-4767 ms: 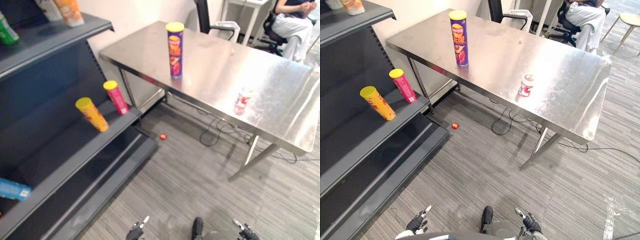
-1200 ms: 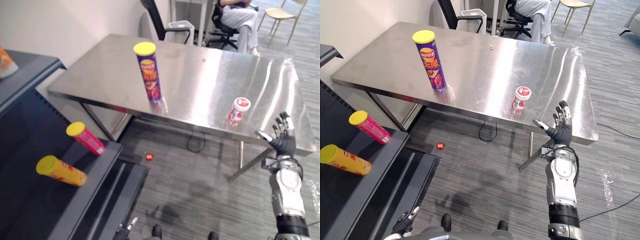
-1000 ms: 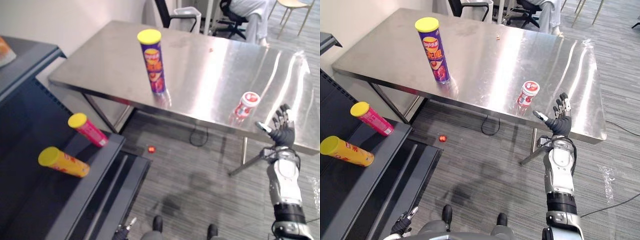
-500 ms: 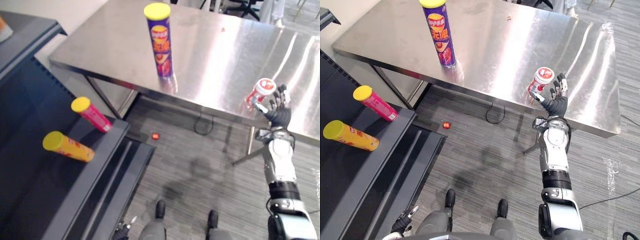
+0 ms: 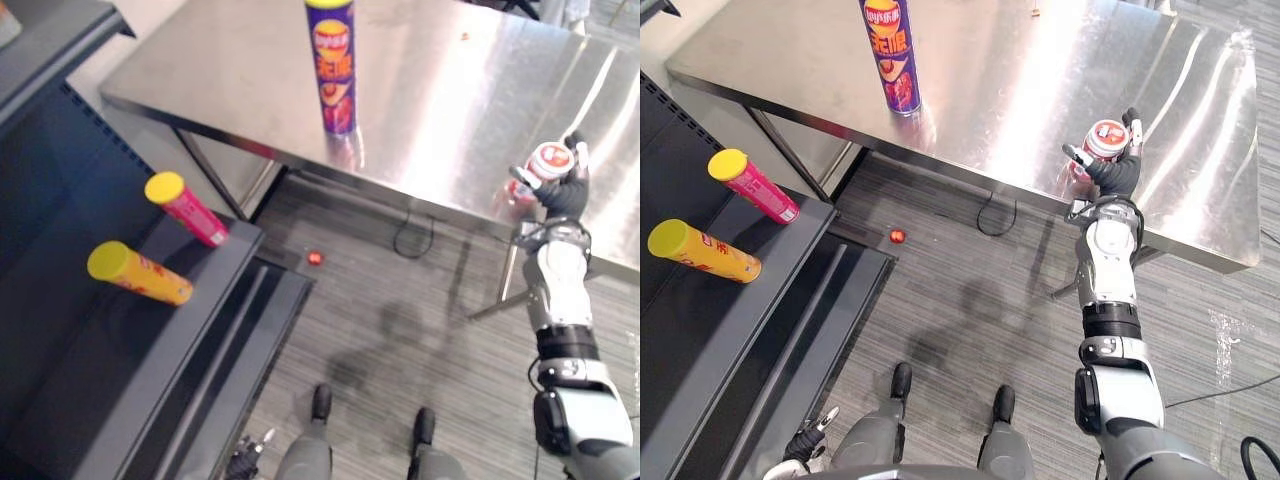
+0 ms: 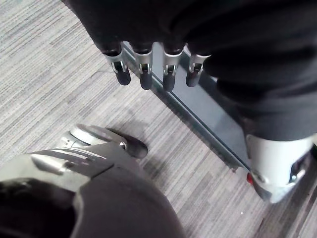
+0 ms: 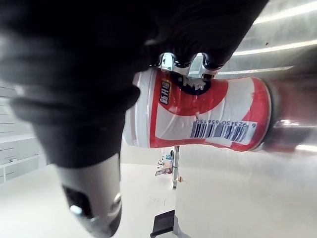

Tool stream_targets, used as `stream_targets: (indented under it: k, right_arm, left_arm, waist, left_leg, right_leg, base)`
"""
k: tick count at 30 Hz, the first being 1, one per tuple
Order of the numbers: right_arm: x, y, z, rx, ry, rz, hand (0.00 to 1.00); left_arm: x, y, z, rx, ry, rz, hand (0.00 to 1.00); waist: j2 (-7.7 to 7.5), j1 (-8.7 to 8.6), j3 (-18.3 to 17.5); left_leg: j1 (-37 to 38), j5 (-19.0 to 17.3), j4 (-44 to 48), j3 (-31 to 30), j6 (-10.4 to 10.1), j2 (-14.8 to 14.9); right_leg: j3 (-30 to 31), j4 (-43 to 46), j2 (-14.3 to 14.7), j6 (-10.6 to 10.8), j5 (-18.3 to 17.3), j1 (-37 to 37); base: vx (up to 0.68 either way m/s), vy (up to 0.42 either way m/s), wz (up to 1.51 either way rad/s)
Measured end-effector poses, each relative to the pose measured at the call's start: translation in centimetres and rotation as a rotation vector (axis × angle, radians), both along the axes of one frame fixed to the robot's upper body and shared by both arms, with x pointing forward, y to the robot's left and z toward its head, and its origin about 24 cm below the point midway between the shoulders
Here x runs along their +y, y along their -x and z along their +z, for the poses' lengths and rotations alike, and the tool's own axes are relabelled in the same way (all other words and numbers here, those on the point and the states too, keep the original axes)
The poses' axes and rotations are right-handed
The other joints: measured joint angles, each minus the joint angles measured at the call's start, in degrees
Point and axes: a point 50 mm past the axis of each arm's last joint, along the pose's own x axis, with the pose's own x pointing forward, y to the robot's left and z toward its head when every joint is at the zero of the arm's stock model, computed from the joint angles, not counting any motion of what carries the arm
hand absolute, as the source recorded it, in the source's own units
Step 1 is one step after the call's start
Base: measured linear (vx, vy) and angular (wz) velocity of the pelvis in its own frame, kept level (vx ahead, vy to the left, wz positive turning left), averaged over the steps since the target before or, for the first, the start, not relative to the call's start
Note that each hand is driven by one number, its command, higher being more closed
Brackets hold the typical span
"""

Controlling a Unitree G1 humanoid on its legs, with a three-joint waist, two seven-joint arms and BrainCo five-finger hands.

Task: Put the gum and the chips on the shelf.

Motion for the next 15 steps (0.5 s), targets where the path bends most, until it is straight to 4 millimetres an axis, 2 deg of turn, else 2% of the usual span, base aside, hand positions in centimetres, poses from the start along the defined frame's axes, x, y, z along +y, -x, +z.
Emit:
stream_targets:
  k: [5, 11, 15]
  right_arm:
    - [-0.2, -0.7, 1.5, -0.018, 0.002, -0.015, 1.00]
    - [-0.4, -0.7, 2.1, -0.031, 0.008, -0.018, 1.00]
    - [-0.4, -0.7, 2.1, -0.030, 0.008, -0.018, 1.00]
  left_arm:
    - [0.0, -0.3, 0.0, -0.002, -0.007, 0.004, 0.00]
    - [0.0, -0.4, 0.1, -0.004, -0.011, 0.005, 0.00]
    - [0.0, -0.6, 0.1, -0.005, -0.012, 0.001, 0.00]
  waist:
    - [-0.13, 0.31, 0.92]
    - [-0.19, 0.91, 0.98]
    - [-0.75, 1.30, 1.43]
  left_leg:
    - [0.00, 0.00, 0.00, 0.07, 0.00, 0.00]
    - [-0.04, -0.01, -0.02, 0.78, 0.01, 0.16]
    - [-0.03, 0.01, -0.03, 1.27, 0.02, 0.16]
  right_leg:
    - [0.12, -0.09, 0.03, -0.02, 0.02, -0.04]
    - [0.75, -0.17, 0.19, -0.23, 0.81, -0.64]
    - [1.34, -0.23, 0.19, -0.19, 0.97, -0.91]
  base:
    - [0.00, 0.000, 0.00]
    - [0.00, 0.004, -0.07]
    - [-0.04, 0.009, -0.07]
